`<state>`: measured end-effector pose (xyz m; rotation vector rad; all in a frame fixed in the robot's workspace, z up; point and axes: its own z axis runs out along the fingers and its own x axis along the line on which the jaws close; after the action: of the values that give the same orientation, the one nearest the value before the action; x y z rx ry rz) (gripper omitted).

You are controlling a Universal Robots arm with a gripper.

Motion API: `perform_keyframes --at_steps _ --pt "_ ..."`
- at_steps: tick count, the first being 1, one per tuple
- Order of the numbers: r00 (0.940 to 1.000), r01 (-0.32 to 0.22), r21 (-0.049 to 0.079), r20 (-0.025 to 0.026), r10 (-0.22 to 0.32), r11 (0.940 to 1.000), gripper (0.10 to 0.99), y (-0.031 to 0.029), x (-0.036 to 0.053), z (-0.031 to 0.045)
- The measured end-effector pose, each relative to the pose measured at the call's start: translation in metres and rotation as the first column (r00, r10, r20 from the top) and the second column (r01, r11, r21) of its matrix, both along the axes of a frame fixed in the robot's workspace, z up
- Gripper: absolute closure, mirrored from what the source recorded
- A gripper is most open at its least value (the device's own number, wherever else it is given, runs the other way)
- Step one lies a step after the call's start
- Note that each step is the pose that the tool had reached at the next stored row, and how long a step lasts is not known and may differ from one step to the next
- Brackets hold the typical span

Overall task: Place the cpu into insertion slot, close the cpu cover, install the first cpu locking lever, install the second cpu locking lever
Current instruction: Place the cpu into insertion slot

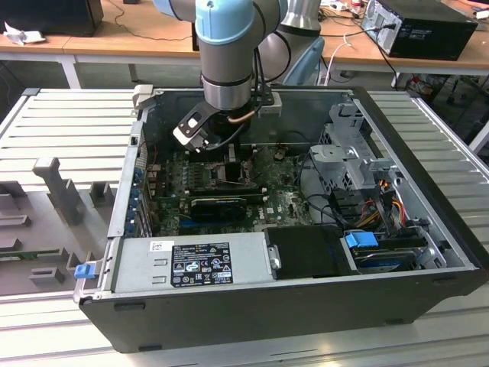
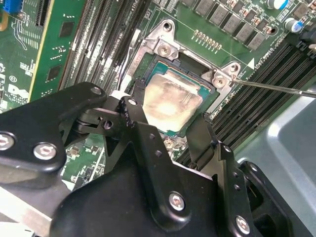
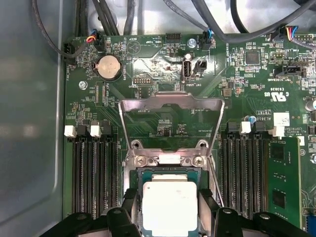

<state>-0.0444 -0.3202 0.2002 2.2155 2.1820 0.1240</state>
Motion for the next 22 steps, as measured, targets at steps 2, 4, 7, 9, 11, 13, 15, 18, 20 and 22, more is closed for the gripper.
perform_keyframes --at_steps 2,4,7,9,11,13,15,18,20,22 --pt "1.0 0.0 -0.001 -0.0001 0.0 1.0 0.482 -0.0006 0.0 0.001" --pt "1.0 0.0 -0.002 -0.0001 0.0 1.0 0.482 -0.0006 0.0 0.0023" --pt "1.0 0.0 -0.003 0.0 0.0 1.0 0.482 -0.0007 0.0 0.0064" --pt "1.0 0.0 -0.007 -0.0001 0.0 1.0 0.482 -0.0007 0.0 0.0116" --pt "1.0 0.0 -0.008 0.0 0.0 1.0 0.482 -0.0007 0.0 0.0157" --pt "1.0 0.0 -0.009 -0.0001 0.0 1.0 0.482 -0.0007 0.0 0.018" --pt "1.0 0.0 -0.01 0.0001 0.0 1.0 0.561 -0.0006 0.0 0.0189" --pt "1.0 0.0 -0.015 0.0 0.0 0.9999 0.745 -0.001 0.0 0.0192" --pt "1.0 0.0 -0.02 0.0 0.0 0.9998 0.871 -0.001 0.0 0.0192" --pt "1.0 0.0 -0.022 -0.0001 0.0 0.9998 0.98 -0.001 0.0 0.0192"
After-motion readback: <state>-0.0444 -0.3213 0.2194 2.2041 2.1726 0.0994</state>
